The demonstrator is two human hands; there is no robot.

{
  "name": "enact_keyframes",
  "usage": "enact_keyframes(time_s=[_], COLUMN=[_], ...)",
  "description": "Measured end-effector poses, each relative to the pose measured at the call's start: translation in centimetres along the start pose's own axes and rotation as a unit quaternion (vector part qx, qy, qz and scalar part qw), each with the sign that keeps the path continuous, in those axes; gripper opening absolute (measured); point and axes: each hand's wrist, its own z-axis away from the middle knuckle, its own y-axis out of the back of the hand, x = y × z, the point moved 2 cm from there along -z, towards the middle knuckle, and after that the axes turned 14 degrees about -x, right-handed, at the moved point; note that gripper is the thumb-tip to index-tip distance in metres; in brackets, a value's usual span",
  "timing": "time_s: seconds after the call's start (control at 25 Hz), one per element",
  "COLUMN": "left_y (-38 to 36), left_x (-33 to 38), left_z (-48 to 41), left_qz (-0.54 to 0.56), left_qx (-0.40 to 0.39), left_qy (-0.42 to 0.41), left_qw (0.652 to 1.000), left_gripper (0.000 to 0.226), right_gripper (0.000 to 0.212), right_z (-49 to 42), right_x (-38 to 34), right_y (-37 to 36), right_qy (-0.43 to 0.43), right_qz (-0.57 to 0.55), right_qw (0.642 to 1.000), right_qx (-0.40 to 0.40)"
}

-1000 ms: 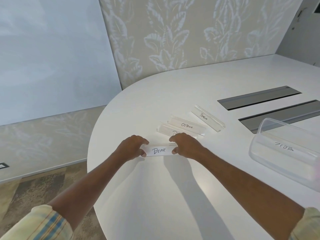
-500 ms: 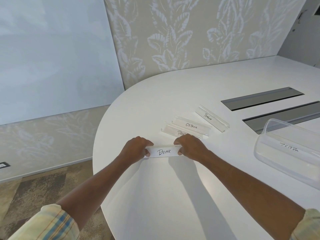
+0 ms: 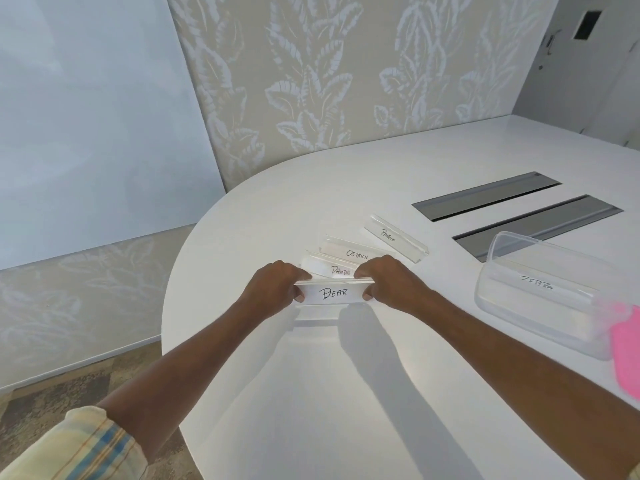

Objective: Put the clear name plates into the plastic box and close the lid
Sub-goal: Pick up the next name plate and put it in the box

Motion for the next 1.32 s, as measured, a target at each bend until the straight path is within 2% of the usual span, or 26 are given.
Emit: enact_keyframes(time_s=[0.4,0.56,0.68,0.96,1.12,1.24,1.32], left_y=[3.7,5.0,5.5,6.6,7.0,6.7,6.2], left_x=[12.0,17.6,21.8,30.1,33.9,36.3,37.7], left_z=[-6.1,-8.8,-10.6,-14.4,-16.2,-17.6,-18.6], left_qz=[-0.059,-0.083,-0.112,-0.128,-0.137,-0.159,-0.177], left_qx=[0.030,0.048,0.062,0.080,0.061,0.041,0.032], left_qy=[-0.105,-0.136,-0.156,-0.208,-0.223,-0.219,-0.221], left_qw=[0.992,0.986,0.979,0.966,0.963,0.962,0.959], left_gripper=[0.058,0.051,0.042,0.023,0.026,0.032,0.034], right_gripper=[0.040,0.052,0.040,0.044,0.048,0.062,0.061], right_z=[8.1,11.4,13.7,18.0,19.2,19.6,19.7], right_x=[9.0,13.3,16.2,21.7,24.7,26.7,28.0], right_y=[6.5,8.3,9.7,12.6,13.0,12.8,12.6], right_qy=[-0.068,-0.095,-0.121,-0.185,-0.208,-0.222,-0.233], right_qz=[-0.002,-0.015,-0.003,-0.014,-0.007,-0.028,-0.029], right_qw=[0.997,0.991,0.988,0.976,0.971,0.966,0.965], right_qx=[0.044,0.088,0.094,0.115,0.120,0.127,0.119])
